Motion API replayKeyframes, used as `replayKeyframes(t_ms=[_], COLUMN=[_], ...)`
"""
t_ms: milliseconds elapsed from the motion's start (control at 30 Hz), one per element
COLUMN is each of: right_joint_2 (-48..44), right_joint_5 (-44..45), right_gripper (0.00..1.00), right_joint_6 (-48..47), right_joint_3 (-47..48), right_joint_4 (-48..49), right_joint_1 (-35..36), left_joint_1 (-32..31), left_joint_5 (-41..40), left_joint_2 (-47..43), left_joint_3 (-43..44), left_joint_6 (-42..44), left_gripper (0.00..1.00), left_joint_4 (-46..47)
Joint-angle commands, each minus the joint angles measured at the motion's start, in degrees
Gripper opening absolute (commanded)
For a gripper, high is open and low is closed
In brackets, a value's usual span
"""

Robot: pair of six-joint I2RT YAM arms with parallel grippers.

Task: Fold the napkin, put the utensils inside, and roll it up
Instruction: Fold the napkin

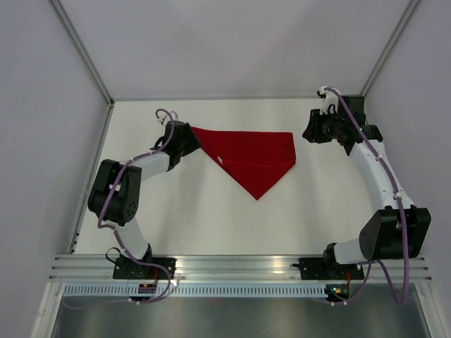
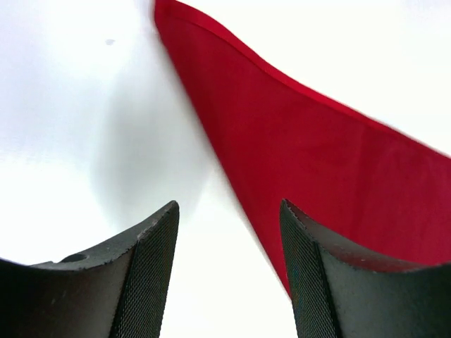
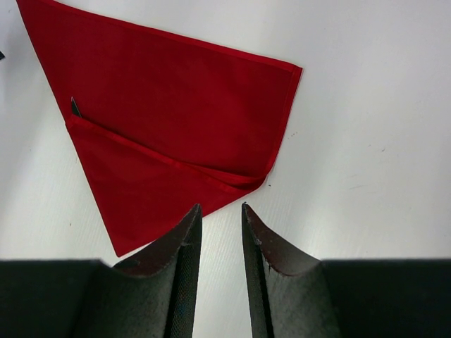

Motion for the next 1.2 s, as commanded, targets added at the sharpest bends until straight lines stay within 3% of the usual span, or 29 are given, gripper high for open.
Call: replayKeyframes(t_ms=[0, 333, 600, 800, 1167], right_joint_2=[-0.1, -0.3, -0.5, -0.4, -0.3], right_joint_5=[0.0, -0.5, -0.6, -0.5, -0.5], right_gripper=[0.35, 0.34, 0.34, 0.33, 0.32], right_joint_6=[-0.2, 0.0, 0.0, -0.4, -0.6], right_joint_3=[-0.3, -0.6, -0.7, -0.6, -0.6], right_joint_4=[0.2, 0.2, 0.1, 0.2, 0.1], right_joint_1=[0.4, 0.6, 0.7, 0.6, 0.6], left_joint_1=[3.4, 9.0, 10.5, 10.9, 10.9], left_joint_5=[4.6, 12.3, 11.9, 11.4, 11.6], left_joint_2=[0.7, 13.0, 18.5, 20.3, 21.5], left_joint_3=[2.4, 10.7, 14.8, 18.4, 22.7], left_joint_6=[-5.2, -12.0, -14.7, -14.4, -11.4], left_gripper=[0.64, 0.64, 0.62, 0.52, 0.25], left_joint_4=[-0.9, 0.5, 0.5, -1.2, -2.4])
